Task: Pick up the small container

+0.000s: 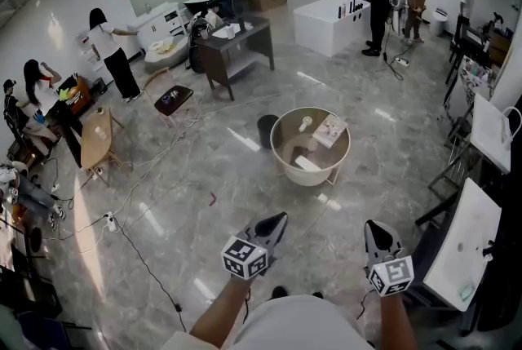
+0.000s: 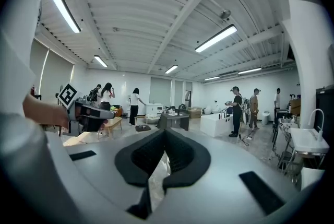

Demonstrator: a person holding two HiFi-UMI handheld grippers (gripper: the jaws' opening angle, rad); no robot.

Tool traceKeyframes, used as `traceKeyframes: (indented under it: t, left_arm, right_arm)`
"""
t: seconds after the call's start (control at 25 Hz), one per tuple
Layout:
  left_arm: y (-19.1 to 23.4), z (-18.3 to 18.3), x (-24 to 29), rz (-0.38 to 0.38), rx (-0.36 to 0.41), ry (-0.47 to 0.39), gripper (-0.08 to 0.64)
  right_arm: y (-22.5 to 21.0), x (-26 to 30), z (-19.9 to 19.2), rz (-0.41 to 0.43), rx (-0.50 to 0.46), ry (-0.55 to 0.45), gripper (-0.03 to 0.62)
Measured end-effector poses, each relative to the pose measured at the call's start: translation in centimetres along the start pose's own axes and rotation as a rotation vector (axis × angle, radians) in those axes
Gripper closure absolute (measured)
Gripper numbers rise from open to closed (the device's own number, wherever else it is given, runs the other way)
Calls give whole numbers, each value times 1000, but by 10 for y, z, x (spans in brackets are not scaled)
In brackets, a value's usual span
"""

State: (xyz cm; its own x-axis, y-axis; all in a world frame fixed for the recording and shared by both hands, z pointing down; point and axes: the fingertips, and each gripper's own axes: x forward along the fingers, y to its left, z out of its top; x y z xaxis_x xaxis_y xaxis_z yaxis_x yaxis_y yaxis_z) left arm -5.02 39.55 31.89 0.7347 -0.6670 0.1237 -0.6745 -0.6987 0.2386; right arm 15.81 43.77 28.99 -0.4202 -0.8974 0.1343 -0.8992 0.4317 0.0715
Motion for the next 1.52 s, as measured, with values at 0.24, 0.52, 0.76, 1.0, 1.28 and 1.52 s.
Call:
traceKeyframes:
  t: [0.24, 0.52, 0.76, 1.0, 1.28, 1.52]
  left_arm:
    - [7, -1, -7, 7, -9, -4, 546]
    - [13, -1, -13, -3, -17, -14, 546]
    - [19, 0, -14, -6, -32, -20, 532]
    - [30, 0, -10, -14, -59, -18, 480]
    - [43, 2, -8, -45, -88, -6, 414]
    - [52, 3, -11, -53, -100, -12, 343]
  right_arm:
    - [10, 5, 0, 12, 4, -2, 581]
    - [18, 11, -1, 7, 19, -12, 580]
    - [17, 14, -2, -3, 32, -2, 576]
    - [12, 21, -6, 2, 70, 4, 538]
    - [16, 35, -6, 30, 101, 8, 463]
    - [22, 41, -6, 32, 120, 13, 406]
